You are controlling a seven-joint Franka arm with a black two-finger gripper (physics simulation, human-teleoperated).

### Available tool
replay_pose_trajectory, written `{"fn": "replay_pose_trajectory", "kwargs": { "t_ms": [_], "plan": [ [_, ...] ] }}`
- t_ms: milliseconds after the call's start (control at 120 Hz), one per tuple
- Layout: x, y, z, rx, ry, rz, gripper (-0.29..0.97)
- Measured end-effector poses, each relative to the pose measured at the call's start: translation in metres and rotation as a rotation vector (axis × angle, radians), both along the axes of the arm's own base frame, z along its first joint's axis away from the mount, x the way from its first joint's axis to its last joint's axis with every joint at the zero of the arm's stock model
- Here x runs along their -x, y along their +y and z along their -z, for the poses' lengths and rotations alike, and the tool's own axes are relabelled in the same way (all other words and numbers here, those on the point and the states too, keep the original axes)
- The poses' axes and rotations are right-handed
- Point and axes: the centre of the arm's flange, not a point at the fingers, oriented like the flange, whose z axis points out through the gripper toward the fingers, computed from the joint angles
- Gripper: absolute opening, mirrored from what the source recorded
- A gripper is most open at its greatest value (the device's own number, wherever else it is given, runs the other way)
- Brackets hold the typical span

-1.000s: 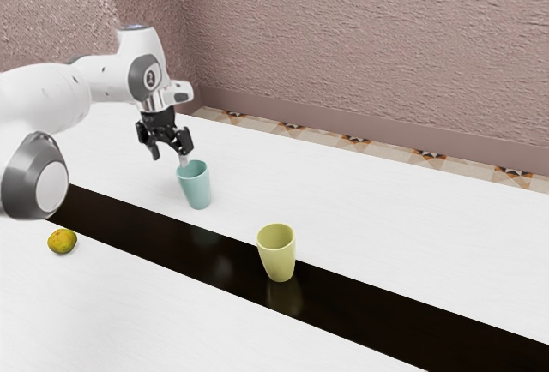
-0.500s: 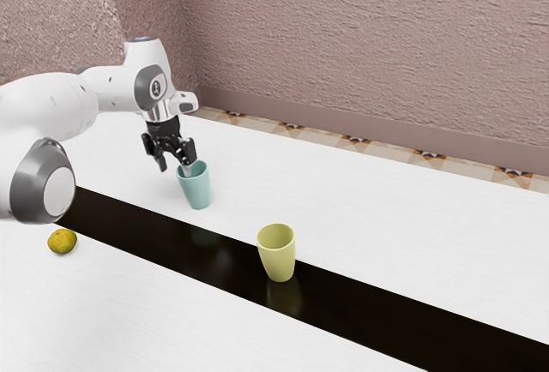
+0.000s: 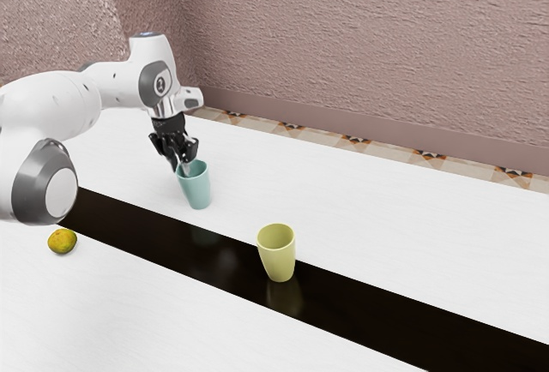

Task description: Place the left cup onto the right cup

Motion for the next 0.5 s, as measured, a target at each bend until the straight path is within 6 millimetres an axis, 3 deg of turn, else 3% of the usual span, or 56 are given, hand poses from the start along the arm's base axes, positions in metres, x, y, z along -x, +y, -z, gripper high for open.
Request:
{"fn": "replay_pose_trajectory", "kwargs": {
  "t_ms": [342, 450, 500],
  "plan": [
    [-0.004, -0.009, 0.008, 0.008, 0.003, 0.010, -0.04],
    [-0.004, -0.008, 0.005, 0.005, -0.002, 0.010, -0.07],
    [-0.005, -0.011, -0.007, 0.002, -0.015, 0.013, -0.08]
  ]
}}
